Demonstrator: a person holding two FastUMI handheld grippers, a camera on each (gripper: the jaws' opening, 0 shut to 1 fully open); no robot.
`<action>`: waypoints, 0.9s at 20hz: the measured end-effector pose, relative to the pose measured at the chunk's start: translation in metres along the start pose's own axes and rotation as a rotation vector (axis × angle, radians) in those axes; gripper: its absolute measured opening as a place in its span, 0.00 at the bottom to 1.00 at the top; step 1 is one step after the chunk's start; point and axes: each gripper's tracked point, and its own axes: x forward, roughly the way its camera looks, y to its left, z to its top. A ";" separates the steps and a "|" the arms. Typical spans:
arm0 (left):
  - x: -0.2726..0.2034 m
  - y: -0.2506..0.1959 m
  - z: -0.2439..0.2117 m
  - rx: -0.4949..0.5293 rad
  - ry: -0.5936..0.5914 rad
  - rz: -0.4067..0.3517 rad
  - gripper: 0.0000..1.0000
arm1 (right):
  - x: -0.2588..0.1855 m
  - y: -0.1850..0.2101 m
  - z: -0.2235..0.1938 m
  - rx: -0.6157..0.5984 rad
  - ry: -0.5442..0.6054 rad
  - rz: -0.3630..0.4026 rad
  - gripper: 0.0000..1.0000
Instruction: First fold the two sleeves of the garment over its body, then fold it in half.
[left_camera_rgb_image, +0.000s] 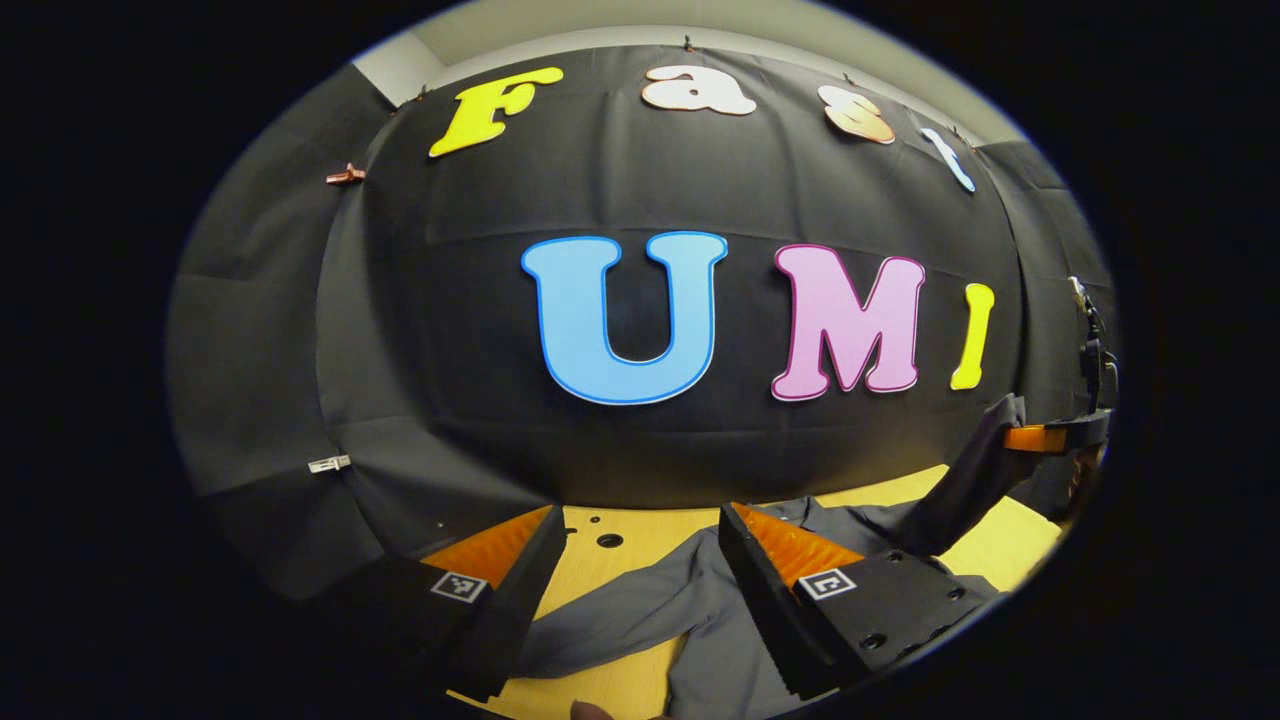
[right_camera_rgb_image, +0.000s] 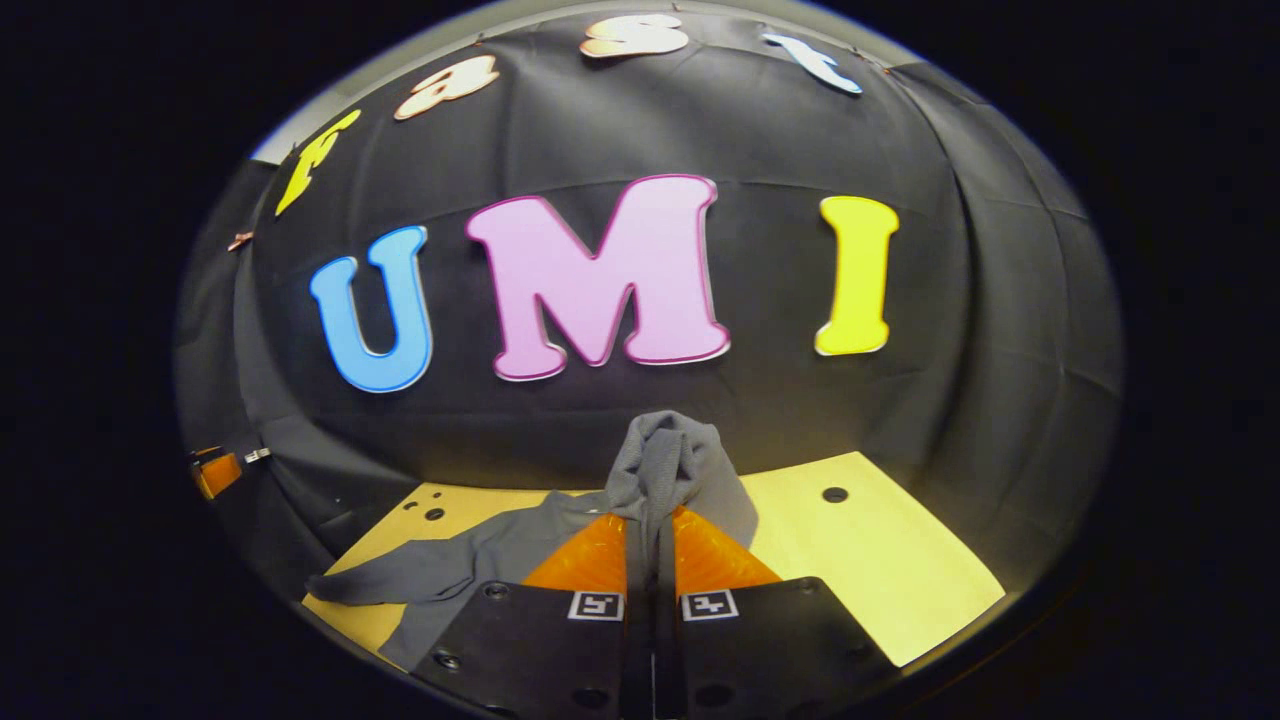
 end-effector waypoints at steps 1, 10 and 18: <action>0.001 0.006 -0.004 -0.005 0.003 -0.003 0.97 | 0.006 0.015 -0.007 -0.009 0.010 0.017 0.06; 0.010 0.075 -0.047 -0.048 0.046 0.049 0.97 | 0.055 0.140 -0.091 -0.050 0.173 0.186 0.06; 0.015 0.108 -0.093 -0.036 0.108 0.082 0.97 | 0.085 0.189 -0.199 -0.107 0.388 0.244 0.06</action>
